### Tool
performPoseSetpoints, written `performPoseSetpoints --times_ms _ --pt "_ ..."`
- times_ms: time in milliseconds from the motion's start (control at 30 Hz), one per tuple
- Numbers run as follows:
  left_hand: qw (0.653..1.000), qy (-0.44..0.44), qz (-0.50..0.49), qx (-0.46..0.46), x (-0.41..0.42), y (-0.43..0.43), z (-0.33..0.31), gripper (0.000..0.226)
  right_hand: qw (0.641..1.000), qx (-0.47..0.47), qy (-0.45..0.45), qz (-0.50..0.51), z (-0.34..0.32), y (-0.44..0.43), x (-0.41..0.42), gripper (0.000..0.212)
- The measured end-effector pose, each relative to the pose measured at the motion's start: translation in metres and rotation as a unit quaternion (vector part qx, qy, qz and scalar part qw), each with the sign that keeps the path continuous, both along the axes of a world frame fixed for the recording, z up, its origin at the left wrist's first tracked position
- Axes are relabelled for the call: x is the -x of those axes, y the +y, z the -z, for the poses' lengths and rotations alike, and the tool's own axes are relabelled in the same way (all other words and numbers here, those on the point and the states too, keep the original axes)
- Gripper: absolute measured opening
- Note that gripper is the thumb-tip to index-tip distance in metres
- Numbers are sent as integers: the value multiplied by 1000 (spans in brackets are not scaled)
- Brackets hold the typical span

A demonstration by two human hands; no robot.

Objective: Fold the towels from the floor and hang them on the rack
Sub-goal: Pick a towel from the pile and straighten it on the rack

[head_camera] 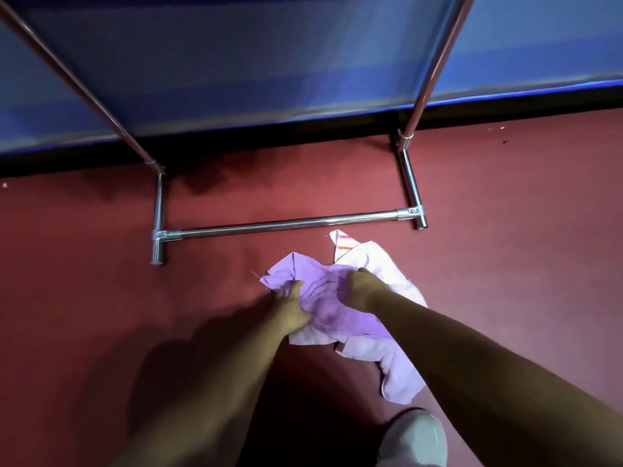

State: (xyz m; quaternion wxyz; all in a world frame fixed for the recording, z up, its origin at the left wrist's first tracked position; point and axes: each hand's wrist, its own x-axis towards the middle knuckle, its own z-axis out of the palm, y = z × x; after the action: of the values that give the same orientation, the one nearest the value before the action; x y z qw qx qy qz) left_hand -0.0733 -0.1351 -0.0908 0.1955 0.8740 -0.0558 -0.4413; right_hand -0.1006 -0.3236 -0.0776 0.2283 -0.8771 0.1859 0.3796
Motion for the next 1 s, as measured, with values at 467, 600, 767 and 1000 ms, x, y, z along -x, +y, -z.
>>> performPoseSetpoints --times_ms 467,600,767,1000 --pt "968 -70 -138 198 -51 21 -88 32 992 -87 -86 -1 -119 -7 -24 17" --pt "943 -109 -146 279 -59 27 -189 31 973 -143 -175 50 -203 2 -27 19" --pt "900 -171 -169 365 -43 43 -324 28 918 -195 -326 117 -314 29 -13 18" --pt "811 -202 -231 498 20 97 -440 7 825 -286 -462 159 -441 82 40 13"
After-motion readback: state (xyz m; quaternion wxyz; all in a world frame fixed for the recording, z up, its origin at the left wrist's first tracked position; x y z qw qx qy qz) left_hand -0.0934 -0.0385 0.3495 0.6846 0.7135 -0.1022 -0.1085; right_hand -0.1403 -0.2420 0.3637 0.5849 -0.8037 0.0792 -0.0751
